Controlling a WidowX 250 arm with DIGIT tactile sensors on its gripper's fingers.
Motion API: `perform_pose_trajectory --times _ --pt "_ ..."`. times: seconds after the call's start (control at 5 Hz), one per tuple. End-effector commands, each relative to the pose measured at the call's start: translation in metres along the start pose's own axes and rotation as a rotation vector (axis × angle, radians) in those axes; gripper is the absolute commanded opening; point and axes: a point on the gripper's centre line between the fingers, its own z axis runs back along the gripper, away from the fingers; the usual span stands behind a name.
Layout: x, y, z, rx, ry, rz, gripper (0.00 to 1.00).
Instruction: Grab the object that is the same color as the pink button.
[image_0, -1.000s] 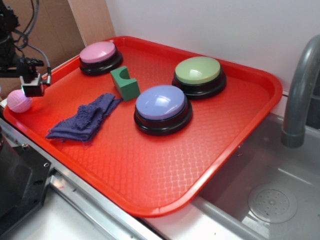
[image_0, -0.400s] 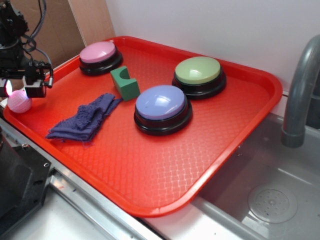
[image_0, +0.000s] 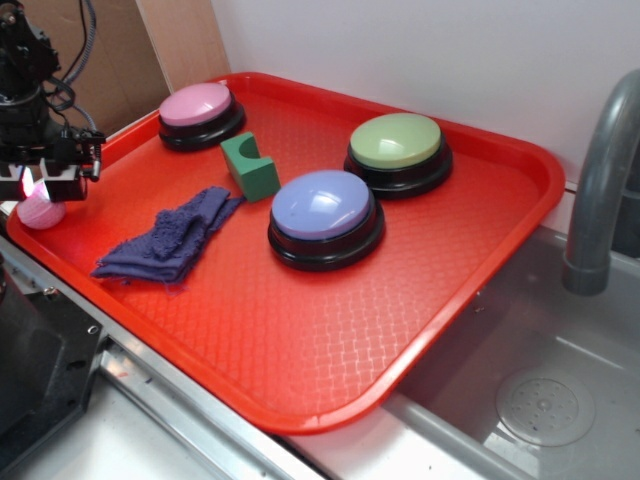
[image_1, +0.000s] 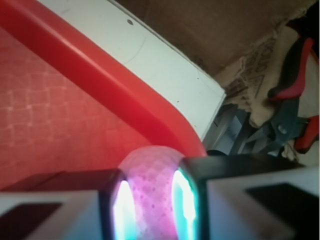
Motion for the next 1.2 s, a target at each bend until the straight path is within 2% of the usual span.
perform_pose_trajectory --times 0.0,0.2,0.4,0.6,0.8,1.0 --pt "-0.001 0.006 0.046 -0.054 -0.02 -0.137 0.0" --pt "-0.001 0.005 0.078 -0.117 -0.058 -0.286 0.0" --pt "-0.01 -0.005 0.11 -0.205 -0.085 -0.483 0.0" --pt "-0.025 -0.041 0.134 -0.393 -0.149 -0.701 0.0" --pt "-0.048 -0.069 0.145 -0.458 -0.179 -0.861 0.0" --pt "-0.055 -0.079 0.14 -0.498 -0.133 -0.922 0.0"
